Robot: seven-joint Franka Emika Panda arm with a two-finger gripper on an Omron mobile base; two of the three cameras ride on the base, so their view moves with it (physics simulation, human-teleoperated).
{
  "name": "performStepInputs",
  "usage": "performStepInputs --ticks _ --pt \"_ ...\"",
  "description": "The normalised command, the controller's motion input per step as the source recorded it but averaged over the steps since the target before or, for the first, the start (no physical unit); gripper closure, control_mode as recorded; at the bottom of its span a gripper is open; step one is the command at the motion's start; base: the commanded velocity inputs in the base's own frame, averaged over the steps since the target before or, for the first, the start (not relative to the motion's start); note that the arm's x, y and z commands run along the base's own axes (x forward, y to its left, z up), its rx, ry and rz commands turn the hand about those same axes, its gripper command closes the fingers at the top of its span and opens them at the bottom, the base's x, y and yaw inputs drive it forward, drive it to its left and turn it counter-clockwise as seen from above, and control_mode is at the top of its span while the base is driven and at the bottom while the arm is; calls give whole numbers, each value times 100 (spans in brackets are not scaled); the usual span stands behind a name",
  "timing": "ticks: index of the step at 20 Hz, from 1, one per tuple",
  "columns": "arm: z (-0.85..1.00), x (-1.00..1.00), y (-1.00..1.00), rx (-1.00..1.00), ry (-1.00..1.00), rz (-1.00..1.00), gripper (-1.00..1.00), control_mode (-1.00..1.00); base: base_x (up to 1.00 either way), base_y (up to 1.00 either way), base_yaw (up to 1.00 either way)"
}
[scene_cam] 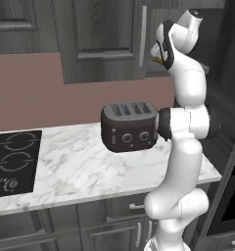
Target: Open the cabinet. Pick the sponge and place it next to the sink. Then close the cabinet.
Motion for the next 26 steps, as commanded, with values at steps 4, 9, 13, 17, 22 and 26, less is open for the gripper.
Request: performStepInputs --ticks 4,9,13,17,22,26 --pt "-32 1 0 0 0 0 -100 -100 0 0 0" --pt "-16 1 0 0 0 0 -100 -100 0 0 0" --pt "0 1 0 0 0 0 -100 -100 0 0 0" --pt "0 0 0 0 0 0 100 -100 0 0 0" --pt "0 0 0 0 0 0 100 -100 0 0 0" --pt "0 -42 0 0 0 0 100 -100 0 0 0"
